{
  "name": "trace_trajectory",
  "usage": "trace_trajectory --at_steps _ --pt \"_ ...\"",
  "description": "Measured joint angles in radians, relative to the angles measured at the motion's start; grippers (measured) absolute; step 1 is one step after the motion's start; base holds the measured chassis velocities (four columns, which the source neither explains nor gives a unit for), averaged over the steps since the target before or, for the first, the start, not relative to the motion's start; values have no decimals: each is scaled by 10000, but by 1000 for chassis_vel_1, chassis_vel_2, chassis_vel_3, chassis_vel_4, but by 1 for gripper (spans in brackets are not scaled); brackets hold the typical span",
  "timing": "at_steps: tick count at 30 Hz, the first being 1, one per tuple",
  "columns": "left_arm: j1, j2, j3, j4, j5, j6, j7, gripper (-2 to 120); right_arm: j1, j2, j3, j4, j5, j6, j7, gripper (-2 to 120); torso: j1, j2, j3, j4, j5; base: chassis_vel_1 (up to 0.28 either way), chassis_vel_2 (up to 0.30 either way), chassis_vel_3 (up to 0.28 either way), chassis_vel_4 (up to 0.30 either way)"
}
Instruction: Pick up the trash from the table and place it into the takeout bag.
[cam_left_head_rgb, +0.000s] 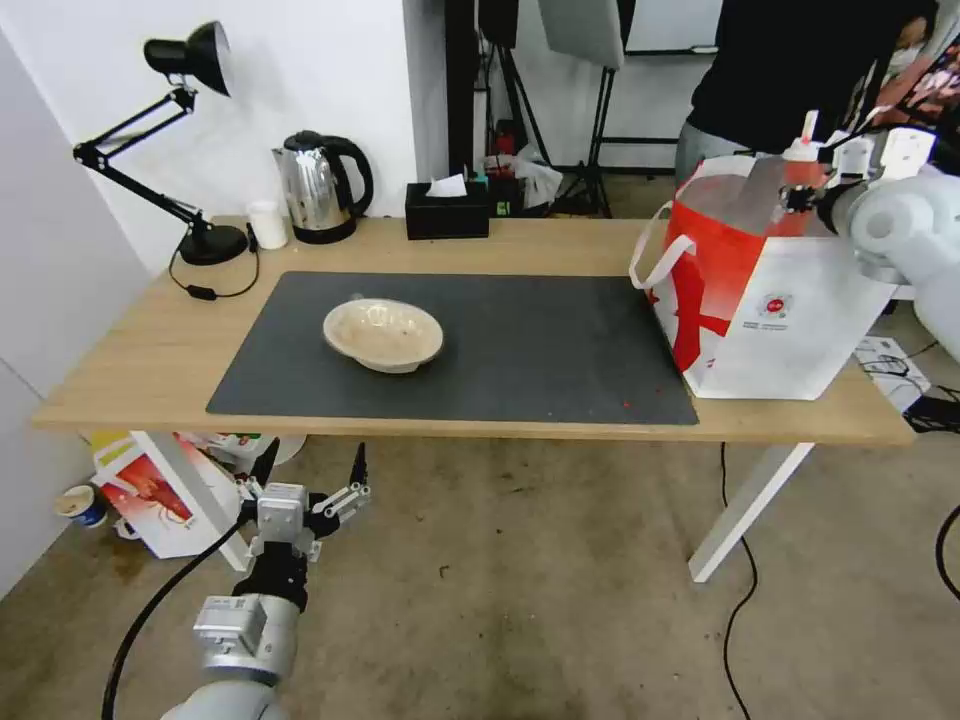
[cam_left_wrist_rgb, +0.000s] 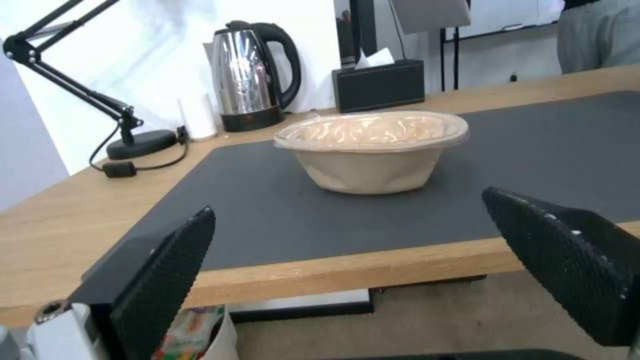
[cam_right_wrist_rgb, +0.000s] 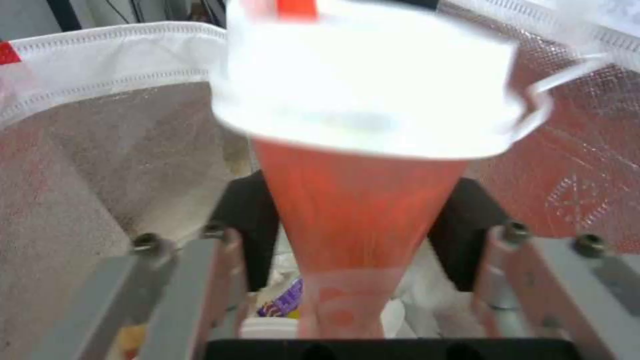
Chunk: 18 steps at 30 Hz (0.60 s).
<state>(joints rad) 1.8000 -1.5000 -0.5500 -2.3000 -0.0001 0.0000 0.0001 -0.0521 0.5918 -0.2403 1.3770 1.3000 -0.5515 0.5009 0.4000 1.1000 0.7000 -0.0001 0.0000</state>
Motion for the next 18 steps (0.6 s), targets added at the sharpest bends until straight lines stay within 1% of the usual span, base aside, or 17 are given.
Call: trace_trajectory --at_steps 1,2,4,5,6,7,8,10,11,14,18 --pt "0 0 0 0 0 0 0 100 -2 -17 0 26 24 -5 20 55 0 0 0 2 0 0 0 0 0" --pt "0 0 0 0 0 0 0 100 -2 -17 0 26 24 -5 20 55 0 0 0 2 0 0 0 0 0" --pt "0 0 0 0 0 0 0 100 -2 -65 0 106 76 -11 46 63 0 0 0 1 -1 0 0 0 0" --pt "0 0 0 0 0 0 0 100 -3 -98 -1 174 95 -15 52 69 0 0 0 0 1 0 0 0 0" --pt "0 0 0 0 0 0 0 100 -2 -124 -1 232 102 -16 63 73 0 0 0 0 0 0 0 0 0" --pt "0 0 0 0 0 0 0 100 -2 -124 -1 232 102 -16 63 73 0 0 0 0 0 0 0 0 0" --pt "0 0 0 0 0 0 0 100 -2 -149 -2 287 109 -16 77 76 0 0 0 1 -1 0 0 0 0" --pt "0 0 -1 0 0 0 0 100 -2 -222 -6 460 123 -17 106 88 0 0 -1 2 -1 0 0 0 0" --pt "0 0 -1 0 0 0 0 100 -2 -222 -6 460 123 -17 106 88 0 0 -1 2 -1 0 0 0 0" --pt "0 0 0 0 0 0 0 100 0 -322 -10 583 132 -18 114 99 0 0 -1 1 0 0 0 0 0" --pt "0 0 -1 0 0 0 0 100 1 -422 -12 683 150 -18 121 100 0 0 0 1 0 0 0 0 0"
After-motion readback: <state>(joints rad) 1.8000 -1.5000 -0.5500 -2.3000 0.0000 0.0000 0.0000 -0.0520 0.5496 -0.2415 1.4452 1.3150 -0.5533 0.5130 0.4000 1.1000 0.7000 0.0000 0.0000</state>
